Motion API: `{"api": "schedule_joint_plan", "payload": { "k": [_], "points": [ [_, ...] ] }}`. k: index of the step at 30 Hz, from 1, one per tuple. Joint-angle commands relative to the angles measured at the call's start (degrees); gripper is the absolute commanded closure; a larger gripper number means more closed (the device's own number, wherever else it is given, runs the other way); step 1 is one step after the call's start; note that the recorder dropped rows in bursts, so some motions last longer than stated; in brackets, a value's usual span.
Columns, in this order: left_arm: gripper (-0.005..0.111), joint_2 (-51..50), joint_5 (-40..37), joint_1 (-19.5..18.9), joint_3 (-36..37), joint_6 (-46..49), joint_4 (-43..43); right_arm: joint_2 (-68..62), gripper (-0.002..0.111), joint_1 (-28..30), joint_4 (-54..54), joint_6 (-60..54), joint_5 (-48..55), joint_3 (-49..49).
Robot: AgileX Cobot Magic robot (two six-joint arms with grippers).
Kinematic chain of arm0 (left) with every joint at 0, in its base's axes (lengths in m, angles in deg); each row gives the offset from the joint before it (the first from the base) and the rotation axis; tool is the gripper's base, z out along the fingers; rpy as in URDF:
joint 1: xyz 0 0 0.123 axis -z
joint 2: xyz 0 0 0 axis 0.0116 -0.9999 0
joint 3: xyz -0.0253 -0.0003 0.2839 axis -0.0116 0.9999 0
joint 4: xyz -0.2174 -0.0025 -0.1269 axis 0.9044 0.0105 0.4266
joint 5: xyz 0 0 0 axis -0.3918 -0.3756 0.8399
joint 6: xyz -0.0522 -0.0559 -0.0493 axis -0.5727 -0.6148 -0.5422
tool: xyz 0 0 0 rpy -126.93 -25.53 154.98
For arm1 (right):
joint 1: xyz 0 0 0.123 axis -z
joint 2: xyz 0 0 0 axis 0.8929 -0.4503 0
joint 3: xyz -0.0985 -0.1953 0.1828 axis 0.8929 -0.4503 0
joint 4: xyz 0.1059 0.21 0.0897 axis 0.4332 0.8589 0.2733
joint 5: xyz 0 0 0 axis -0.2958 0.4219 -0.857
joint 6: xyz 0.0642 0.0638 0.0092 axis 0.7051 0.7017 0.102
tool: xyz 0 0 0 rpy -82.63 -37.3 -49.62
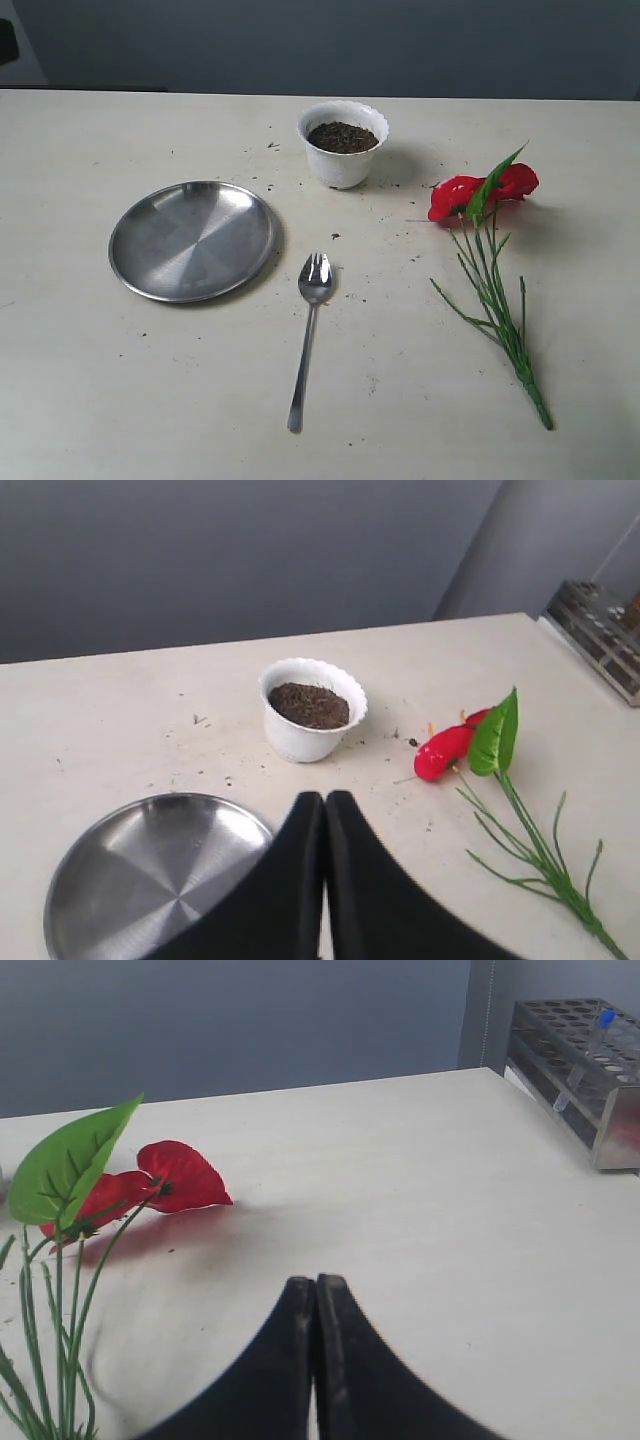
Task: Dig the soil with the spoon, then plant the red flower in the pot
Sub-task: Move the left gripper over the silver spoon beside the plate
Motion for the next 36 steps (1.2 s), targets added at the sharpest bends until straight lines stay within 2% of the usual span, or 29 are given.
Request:
{"api": "schedule_joint_plan", "payload": {
  "k": [1, 9, 16, 18, 28, 36],
  "points": [
    [0.106, -2.2, 0.8, 5.0, -0.3, 0.0, -2.2, 0.2, 0.109, 0.2, 0.0, 0.0, -0.3, -0.1],
    [0.106, -11.8, 5.4, 13.4, -0.3, -0.1, -0.3, 0.2, 0.109, 0.2, 0.0, 0.0, -0.3, -0.1],
    [0.106, -22.3, 17.5, 27.2, -0.3, -1.1, 3.9, 0.2, 0.109, 0.2, 0.0, 0.0, -0.3, -0.1],
    [0.106, -25.8, 20.1, 29.1, -0.3, -2.2, 4.1, 0.2, 0.109, 0.2, 0.0, 0.0, -0.3, -0.1],
    [0.106, -42.5, 21.4, 30.4, -4.5, -4.9, 5.6, 0.2, 0.109, 0.2, 0.0, 0.0, -0.3, -0.1],
    [0.106, -47.7, 24.9, 37.7, -4.6, -11.5, 3.0, 0.2, 0.109, 0.2, 0.0, 0.0, -0.3, -0.1]
  ]
}}
